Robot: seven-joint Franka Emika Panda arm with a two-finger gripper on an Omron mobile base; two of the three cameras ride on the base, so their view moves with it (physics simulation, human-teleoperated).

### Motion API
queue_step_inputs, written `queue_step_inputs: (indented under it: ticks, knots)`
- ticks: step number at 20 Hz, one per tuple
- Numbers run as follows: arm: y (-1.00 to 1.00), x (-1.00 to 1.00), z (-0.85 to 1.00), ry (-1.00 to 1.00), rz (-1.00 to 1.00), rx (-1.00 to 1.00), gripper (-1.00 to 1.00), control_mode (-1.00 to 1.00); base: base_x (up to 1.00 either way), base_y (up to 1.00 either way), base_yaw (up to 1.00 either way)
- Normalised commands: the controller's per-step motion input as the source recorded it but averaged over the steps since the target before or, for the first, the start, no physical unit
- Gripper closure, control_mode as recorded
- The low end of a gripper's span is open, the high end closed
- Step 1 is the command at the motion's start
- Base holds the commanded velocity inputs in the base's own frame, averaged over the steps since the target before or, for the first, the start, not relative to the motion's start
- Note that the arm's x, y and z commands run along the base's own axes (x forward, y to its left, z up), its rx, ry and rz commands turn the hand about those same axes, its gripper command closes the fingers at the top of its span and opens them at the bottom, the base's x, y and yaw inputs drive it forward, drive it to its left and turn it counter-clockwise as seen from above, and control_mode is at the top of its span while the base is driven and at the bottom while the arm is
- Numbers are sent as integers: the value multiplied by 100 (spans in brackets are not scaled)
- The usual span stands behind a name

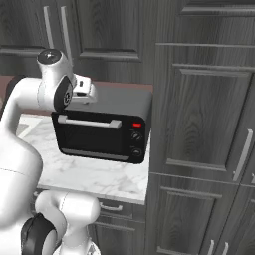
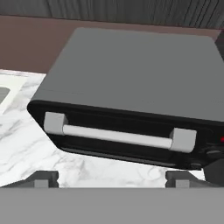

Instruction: Get the candle and the liquor from the cabinet and move them to the dining counter.

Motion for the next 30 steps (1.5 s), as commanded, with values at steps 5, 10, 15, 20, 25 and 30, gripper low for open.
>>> queue_step_inputs:
  ticks: [5, 10, 15, 20, 25, 30]
  knots:
    - [9, -24, 64, -51, 4, 1, -100, -100, 0, 0, 0]
    - [1, -9, 65, -47, 0, 7, -100, -100, 0, 0, 0]
    - [26, 0, 44, -33, 0, 5, -100, -100, 0, 0, 0]
    - [17, 0, 35, -20, 0, 8, -100, -100, 0, 0, 0]
    - [3, 0, 19, -10, -1, 7, -100, -100, 0, 0, 0]
    - [0, 5, 17, -1, 0, 0, -100, -100, 0, 0, 0]
